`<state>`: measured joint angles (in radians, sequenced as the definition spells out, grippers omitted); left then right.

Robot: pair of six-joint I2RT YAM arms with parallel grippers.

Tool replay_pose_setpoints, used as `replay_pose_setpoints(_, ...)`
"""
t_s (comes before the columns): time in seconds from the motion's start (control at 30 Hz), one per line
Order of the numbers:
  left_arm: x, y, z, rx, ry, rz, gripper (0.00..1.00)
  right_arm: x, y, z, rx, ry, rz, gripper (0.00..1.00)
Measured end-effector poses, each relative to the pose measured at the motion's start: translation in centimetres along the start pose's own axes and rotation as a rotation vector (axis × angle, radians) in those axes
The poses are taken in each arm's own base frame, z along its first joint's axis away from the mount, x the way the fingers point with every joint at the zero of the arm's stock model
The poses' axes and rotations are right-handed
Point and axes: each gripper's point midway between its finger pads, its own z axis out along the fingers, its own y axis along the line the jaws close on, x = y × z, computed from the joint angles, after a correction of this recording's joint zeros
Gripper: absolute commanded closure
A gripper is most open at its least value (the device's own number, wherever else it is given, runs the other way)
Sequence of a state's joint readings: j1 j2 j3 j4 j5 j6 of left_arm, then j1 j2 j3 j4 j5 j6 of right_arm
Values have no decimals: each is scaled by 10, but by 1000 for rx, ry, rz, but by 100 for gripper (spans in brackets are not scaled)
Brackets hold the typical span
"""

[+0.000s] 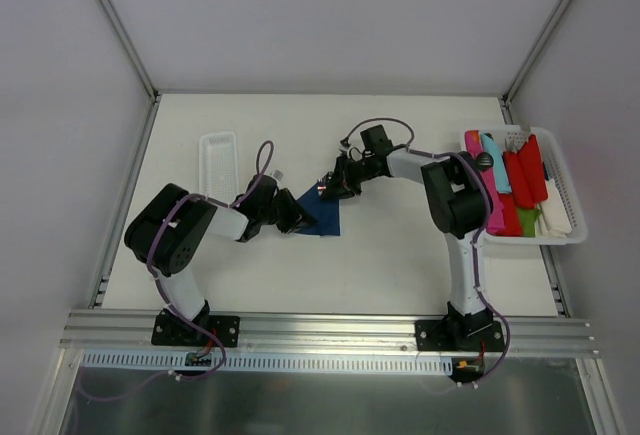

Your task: Place the utensils on the paper napkin and roll it up

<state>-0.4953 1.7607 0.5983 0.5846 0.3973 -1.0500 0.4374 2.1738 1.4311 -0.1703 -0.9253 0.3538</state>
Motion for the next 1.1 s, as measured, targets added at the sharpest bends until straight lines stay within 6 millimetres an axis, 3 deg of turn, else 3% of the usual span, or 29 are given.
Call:
replay_pose_setpoints(0.2, 0, 0, 0, 7, 18, 17, 100, 5, -25, 13, 25, 32, 56, 86)
replay_pose_setpoints(1.1, -2, 8, -7, 3, 85, 86, 100, 19, -26, 10, 105, 14, 58, 88)
